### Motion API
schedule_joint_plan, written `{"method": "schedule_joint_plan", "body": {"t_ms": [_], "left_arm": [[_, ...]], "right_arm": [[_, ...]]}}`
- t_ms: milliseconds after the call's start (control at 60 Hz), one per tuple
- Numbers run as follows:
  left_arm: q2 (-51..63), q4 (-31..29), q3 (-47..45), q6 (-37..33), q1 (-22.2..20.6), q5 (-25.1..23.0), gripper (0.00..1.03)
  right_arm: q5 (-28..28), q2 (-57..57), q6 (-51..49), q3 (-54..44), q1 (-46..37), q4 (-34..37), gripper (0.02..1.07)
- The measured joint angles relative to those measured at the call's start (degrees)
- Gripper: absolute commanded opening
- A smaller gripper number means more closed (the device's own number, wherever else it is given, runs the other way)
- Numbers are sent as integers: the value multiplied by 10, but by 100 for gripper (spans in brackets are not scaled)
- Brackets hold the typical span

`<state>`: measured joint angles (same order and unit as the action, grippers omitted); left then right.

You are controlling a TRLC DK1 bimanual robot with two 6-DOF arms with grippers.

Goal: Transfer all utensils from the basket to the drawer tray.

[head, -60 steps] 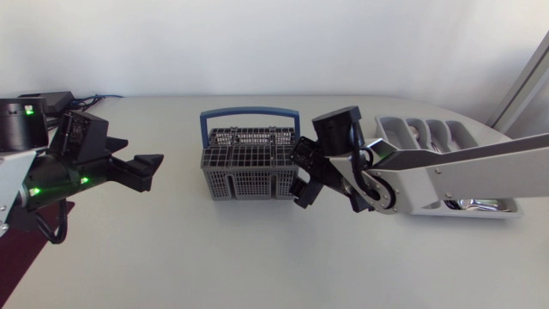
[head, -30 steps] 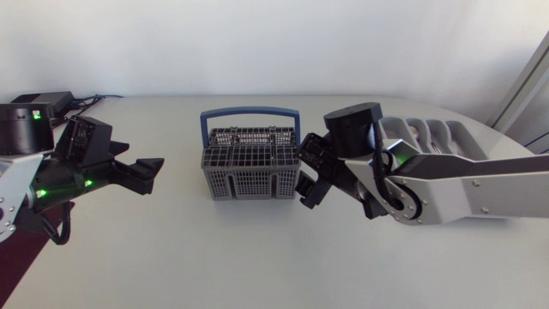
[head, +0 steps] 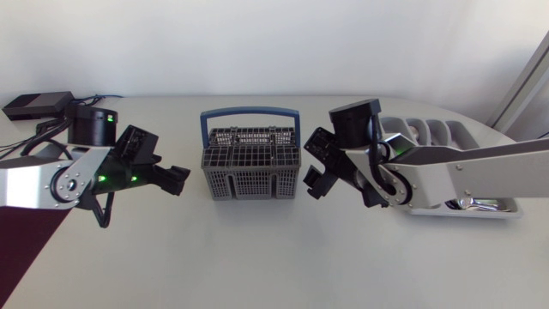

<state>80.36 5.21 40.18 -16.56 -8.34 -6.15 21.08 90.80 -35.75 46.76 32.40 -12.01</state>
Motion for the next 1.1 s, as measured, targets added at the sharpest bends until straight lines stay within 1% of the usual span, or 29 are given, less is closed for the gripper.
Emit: {"method": "schedule_joint_plan", "body": {"t_ms": [150,250,567,1100], "left_arm": [[50,17,35,0,-23,3,98],[72,26,47,0,-30,7,98],[86,29,50,0,-29,7,98],[85,39,50,0,-15,11,98]], "right_arm": [[0,20,0,15,0,-2,102],[0,26,0,17,5,-2,102],[4,26,0,19,21,-2,102],[13,31,0,19,32,-15,102]]}}
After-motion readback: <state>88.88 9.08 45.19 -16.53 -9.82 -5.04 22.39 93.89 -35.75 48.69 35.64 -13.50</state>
